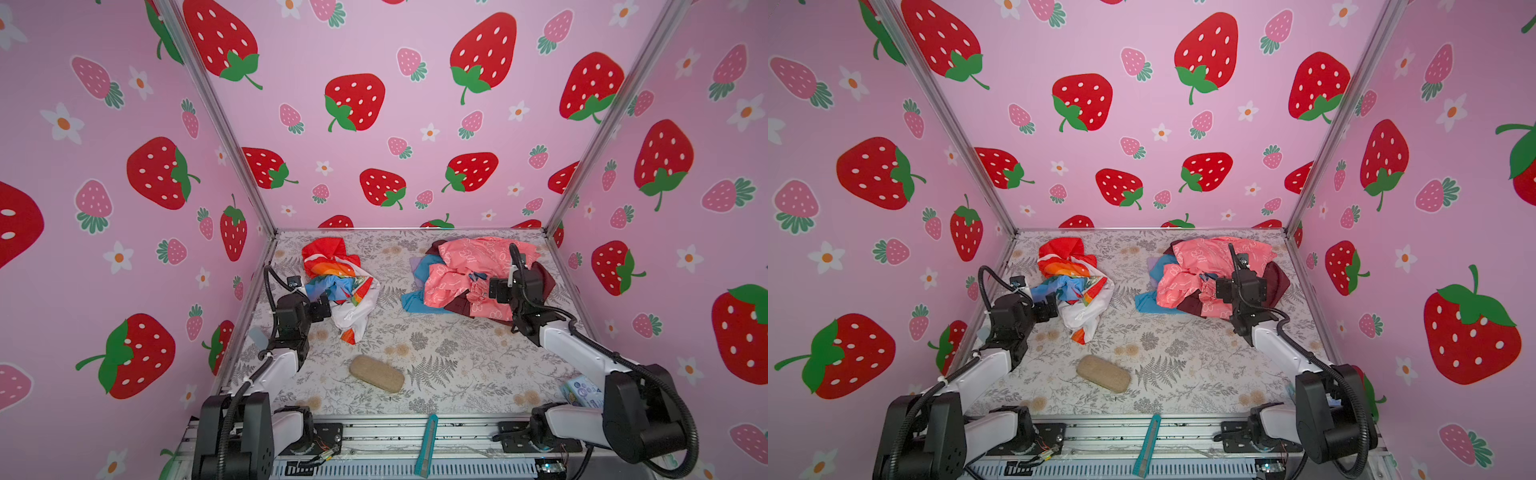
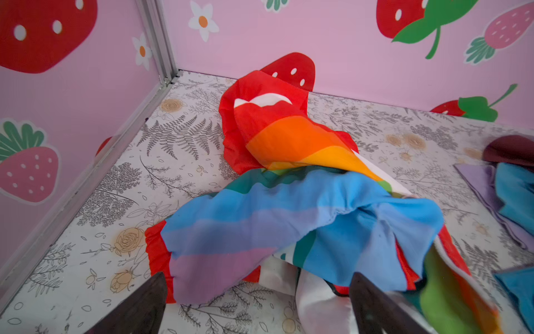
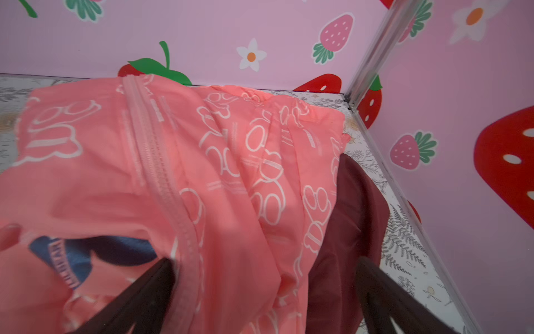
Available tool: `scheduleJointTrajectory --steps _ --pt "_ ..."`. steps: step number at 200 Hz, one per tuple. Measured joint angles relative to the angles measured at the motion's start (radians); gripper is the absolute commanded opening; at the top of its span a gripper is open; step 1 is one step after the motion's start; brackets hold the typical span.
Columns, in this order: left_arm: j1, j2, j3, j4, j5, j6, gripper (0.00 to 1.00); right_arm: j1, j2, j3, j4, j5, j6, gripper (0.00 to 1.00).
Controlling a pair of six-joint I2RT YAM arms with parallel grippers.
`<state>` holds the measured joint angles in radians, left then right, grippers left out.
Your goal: Pick out a specific cloth from the pile
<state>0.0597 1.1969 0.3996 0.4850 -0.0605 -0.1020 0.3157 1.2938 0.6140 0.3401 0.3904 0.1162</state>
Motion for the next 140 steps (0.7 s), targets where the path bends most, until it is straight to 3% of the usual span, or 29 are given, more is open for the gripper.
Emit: scheduleJointTrajectory --steps 28,63,104,140 --pt "-0.001 0.044 -0.023 0.121 -0.033 -0.002 0.99 -0.022 0.000 -0.158 0.255 0.016 -0.056 1.00" --pt "-0.001 0.056 -0.025 0.179 -0.017 0.000 0.99 -0.077 0.036 -0.244 0.474 -0.001 -0.079 1.00" --pt "-0.005 0.075 -0.028 0.219 0.008 0.005 0.99 -0.105 0.113 -0.298 0.626 -0.034 -0.092 1.00" --pt "-0.006 0.176 -0.084 0.335 0.028 0.018 0.99 -0.116 0.178 -0.344 0.785 -0.063 -0.106 1.00"
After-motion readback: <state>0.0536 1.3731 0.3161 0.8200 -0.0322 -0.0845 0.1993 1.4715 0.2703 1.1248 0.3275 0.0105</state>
